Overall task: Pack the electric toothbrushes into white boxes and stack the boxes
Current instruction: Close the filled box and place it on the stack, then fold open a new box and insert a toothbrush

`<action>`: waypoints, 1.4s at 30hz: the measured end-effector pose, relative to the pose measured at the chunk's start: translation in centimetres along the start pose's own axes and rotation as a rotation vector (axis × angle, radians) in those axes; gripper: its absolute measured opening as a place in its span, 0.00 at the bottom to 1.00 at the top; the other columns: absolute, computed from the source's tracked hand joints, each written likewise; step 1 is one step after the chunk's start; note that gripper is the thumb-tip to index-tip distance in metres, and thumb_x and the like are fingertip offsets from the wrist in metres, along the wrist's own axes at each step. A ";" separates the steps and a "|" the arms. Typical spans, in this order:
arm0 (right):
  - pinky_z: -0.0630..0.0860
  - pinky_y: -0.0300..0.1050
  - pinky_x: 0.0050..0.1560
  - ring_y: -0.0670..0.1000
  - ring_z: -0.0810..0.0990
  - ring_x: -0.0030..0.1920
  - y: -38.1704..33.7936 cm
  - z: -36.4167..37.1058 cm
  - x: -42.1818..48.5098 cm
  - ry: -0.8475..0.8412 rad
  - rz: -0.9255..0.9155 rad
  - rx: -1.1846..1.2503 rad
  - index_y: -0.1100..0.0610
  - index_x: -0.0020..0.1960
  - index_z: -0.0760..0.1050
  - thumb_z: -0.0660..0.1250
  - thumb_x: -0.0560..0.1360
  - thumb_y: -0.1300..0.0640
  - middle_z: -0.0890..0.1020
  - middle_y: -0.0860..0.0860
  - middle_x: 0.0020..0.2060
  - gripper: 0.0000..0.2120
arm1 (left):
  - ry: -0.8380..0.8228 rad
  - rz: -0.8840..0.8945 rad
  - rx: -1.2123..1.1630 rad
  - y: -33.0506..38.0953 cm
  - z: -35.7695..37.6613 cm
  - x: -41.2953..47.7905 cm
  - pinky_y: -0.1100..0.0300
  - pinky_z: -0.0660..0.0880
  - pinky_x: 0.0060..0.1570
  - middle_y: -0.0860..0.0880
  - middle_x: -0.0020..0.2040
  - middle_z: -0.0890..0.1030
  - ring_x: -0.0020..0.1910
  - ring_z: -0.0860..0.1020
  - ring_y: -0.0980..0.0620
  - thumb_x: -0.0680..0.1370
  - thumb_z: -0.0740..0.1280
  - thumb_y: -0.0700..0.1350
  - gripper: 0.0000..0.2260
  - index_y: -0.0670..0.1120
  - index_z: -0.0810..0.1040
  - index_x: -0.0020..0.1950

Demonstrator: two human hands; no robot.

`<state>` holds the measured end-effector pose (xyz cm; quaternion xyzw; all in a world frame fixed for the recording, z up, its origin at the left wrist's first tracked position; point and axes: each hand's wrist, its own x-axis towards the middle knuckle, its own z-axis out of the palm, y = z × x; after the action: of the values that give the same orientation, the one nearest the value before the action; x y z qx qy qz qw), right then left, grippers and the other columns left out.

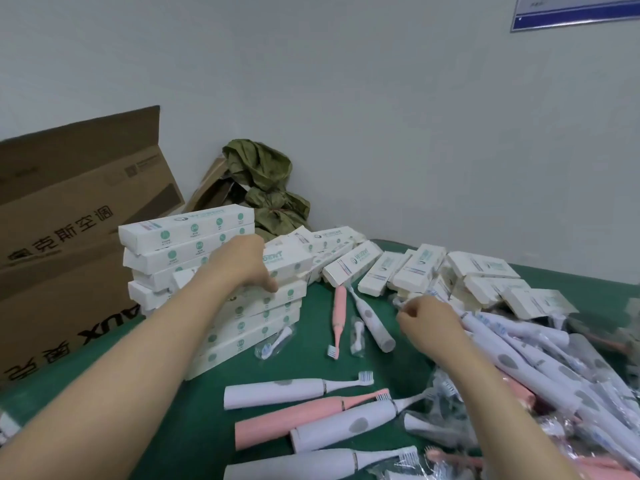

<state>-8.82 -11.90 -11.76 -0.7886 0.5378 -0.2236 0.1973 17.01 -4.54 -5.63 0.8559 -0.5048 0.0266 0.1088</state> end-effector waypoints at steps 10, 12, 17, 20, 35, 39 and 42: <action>0.67 0.38 0.34 0.48 0.73 0.38 0.4 0.7 0.0 -0.281 -0.104 -0.226 0.56 0.52 0.74 0.60 0.79 0.52 0.77 0.51 0.42 0.08 | -0.134 -0.018 0.031 -1.9 1.6 1.0 0.58 0.72 0.46 0.51 0.47 0.75 0.46 0.74 0.51 0.67 0.76 0.57 0.25 0.46 0.73 0.56; 0.64 0.38 0.34 0.47 0.71 0.40 0.6 1.1 0.0 -0.341 -0.131 -0.277 0.55 0.58 0.72 0.58 0.80 0.48 0.74 0.49 0.42 0.12 | -0.133 -0.043 0.040 -2.2 1.9 1.1 0.58 0.71 0.44 0.51 0.46 0.74 0.46 0.74 0.51 0.68 0.74 0.57 0.23 0.46 0.72 0.55; 0.66 0.38 0.36 0.50 0.78 0.49 0.9 1.2 0.1 -0.354 -0.132 -0.258 0.57 0.59 0.74 0.58 0.80 0.45 0.80 0.53 0.52 0.17 | -0.148 -0.060 0.098 -2.2 2.3 0.8 0.56 0.72 0.48 0.48 0.52 0.75 0.50 0.73 0.49 0.68 0.73 0.60 0.29 0.46 0.68 0.61; 0.74 0.44 0.50 0.55 0.79 0.57 1.1 1.1 0.1 -0.363 -0.128 -0.239 0.60 0.61 0.75 0.59 0.80 0.47 0.80 0.57 0.57 0.19 | -0.003 -0.003 0.169 -0.6 2.1 0.5 0.51 0.71 0.54 0.43 0.59 0.73 0.58 0.70 0.43 0.68 0.72 0.62 0.33 0.46 0.67 0.65; 0.71 0.40 0.37 0.48 0.76 0.38 4.6 -0.8 1.4 -0.070 -0.053 -0.102 0.54 0.44 0.75 0.62 0.76 0.60 0.78 0.48 0.39 0.05 | -0.061 0.279 -0.399 19.6 10.2 7.4 0.52 0.72 0.57 0.42 0.63 0.74 0.61 0.73 0.42 0.73 0.69 0.56 0.29 0.40 0.69 0.66; 0.66 0.36 0.30 0.42 0.71 0.34 5.6 -0.6 1.4 -0.126 -0.051 -0.031 0.49 0.45 0.72 0.68 0.72 0.61 0.72 0.43 0.36 0.08 | -0.054 0.274 -0.401 20.2 12.2 8.0 0.55 0.73 0.49 0.43 0.58 0.78 0.51 0.75 0.46 0.75 0.66 0.51 0.18 0.41 0.74 0.59; 0.65 0.34 0.30 0.42 0.71 0.34 6.1 -1.0 1.8 -0.103 -0.045 -0.028 0.50 0.46 0.73 0.67 0.72 0.62 0.74 0.44 0.36 0.08 | 0.080 0.230 -0.533 19.7 11.0 7.5 0.58 0.68 0.42 0.43 0.56 0.78 0.48 0.73 0.45 0.74 0.68 0.49 0.18 0.40 0.72 0.58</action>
<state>-13.44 -15.73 -14.05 -0.8137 0.5120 -0.1795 0.2088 2.87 -22.51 -12.08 0.7325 -0.5832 -0.0611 0.3459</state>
